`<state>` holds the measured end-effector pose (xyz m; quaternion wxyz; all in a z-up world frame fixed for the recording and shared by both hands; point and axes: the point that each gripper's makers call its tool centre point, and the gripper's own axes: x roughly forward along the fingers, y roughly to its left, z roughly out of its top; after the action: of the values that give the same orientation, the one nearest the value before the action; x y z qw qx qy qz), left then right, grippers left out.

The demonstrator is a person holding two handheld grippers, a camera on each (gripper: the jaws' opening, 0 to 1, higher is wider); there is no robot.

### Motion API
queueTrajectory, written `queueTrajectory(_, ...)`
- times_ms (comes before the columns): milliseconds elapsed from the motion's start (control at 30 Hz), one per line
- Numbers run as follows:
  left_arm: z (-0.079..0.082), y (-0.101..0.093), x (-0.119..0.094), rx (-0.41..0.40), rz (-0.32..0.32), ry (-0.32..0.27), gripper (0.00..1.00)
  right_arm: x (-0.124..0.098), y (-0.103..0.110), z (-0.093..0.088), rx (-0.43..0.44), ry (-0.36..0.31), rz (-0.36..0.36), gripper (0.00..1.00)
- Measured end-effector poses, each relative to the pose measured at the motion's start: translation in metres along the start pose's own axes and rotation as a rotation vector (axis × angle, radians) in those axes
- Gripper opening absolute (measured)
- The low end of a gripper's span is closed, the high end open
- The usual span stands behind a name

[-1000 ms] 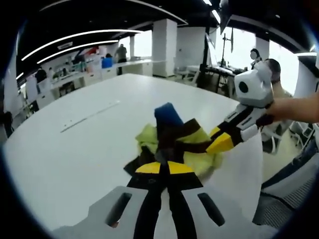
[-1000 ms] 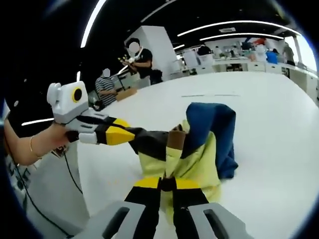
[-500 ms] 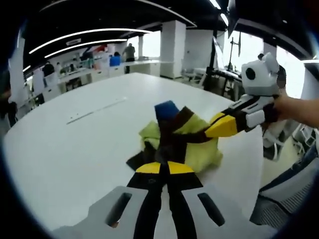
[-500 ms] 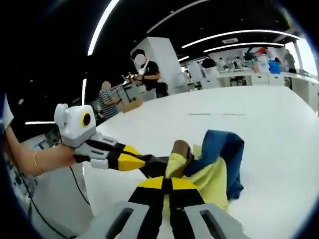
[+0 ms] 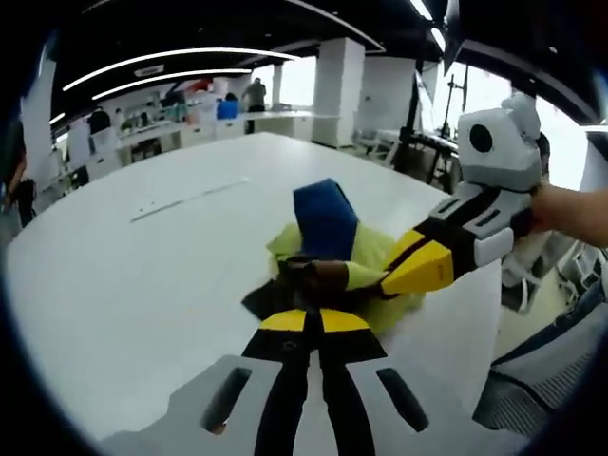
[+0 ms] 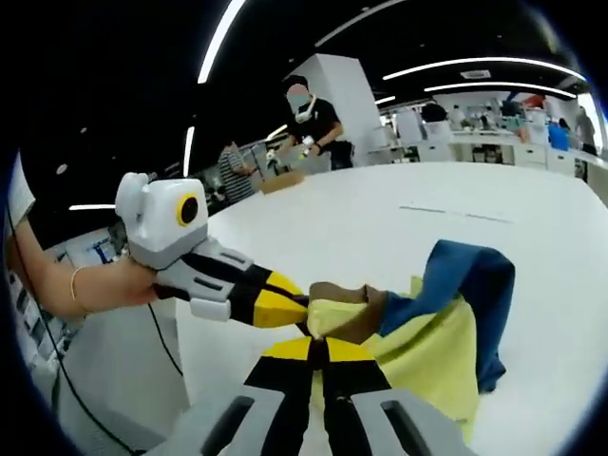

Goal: Fold the garment on the visible template until the final outline fits inside the template.

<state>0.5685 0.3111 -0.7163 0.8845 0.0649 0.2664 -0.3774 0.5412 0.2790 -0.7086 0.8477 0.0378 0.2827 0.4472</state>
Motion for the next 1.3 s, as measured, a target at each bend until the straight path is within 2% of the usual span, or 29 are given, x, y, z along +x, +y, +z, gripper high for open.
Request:
queueTrajectory(200, -0.001, 0.000, 0.001, 0.005, 0.001, 0.007, 0.00, 0.002, 0.000, -0.006, -0.002, 0.029, 0.010, 0.00)
queueTrajectory(300, -0.001, 0.000, 0.001, 0.009, 0.001, 0.008, 0.00, 0.000, -0.001, -0.004, -0.011, 0.031, 0.013, 0.07)
queueTrajectory(533, 0.000, -0.001, 0.001, 0.013, -0.001, 0.006, 0.00, -0.015, -0.012, 0.021, -0.072, 0.000, -0.008, 0.20)
queueTrajectory(767, 0.003, -0.001, 0.000, 0.019, -0.004, 0.003, 0.00, -0.022, -0.038, 0.042, -0.165, 0.010, -0.062, 0.34)
queueTrajectory(1067, 0.005, -0.002, 0.000, 0.024, -0.007, 0.003, 0.00, -0.022, -0.068, 0.069, -0.278, 0.038, -0.123, 0.38)
queueTrajectory(1300, 0.006, -0.001, 0.000, 0.026, -0.009, 0.004, 0.00, -0.010, -0.087, 0.070, -0.318, 0.107, -0.135, 0.36)
